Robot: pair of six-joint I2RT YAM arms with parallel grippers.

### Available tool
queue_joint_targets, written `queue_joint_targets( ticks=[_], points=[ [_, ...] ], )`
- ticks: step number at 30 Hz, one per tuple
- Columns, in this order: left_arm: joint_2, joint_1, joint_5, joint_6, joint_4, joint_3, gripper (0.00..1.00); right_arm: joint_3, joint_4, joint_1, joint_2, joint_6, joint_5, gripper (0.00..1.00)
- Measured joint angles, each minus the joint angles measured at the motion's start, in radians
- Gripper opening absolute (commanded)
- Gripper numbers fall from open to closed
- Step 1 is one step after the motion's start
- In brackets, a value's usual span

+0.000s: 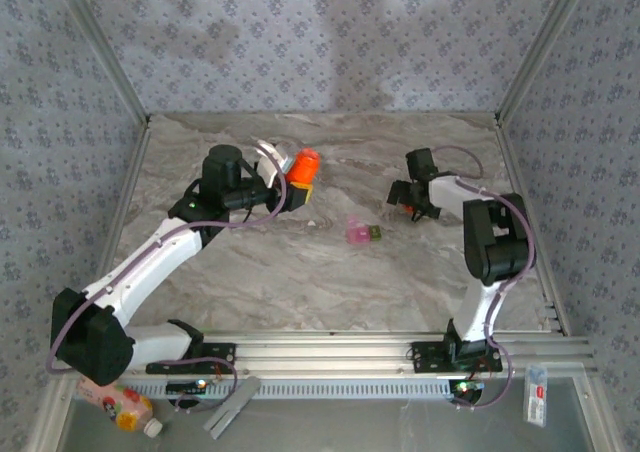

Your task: Sort the pills into containers

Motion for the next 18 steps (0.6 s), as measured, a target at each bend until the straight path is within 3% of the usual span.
queue_joint_targets(
  ticks=[6, 13, 18],
  points=[
    [-0.002, 0.0, -0.001, 0.0, -0.005, 0.0, 0.0, -0.012, -0.042, -0.007, -0.173, -0.002, 0.024, 1.0],
    [-0.024, 0.0, -0.006, 0.002, -0.019, 0.0, 0.0, -0.012, -0.084, 0.006, -0.364, 0.006, 0.208, 1.0],
    [-0.042, 0.0, -0.008, 0.005, -0.029, -0.002, 0.0, -0.056, -0.036, -0.058, -0.491, 0.023, 0.079, 0.93]
  ],
)
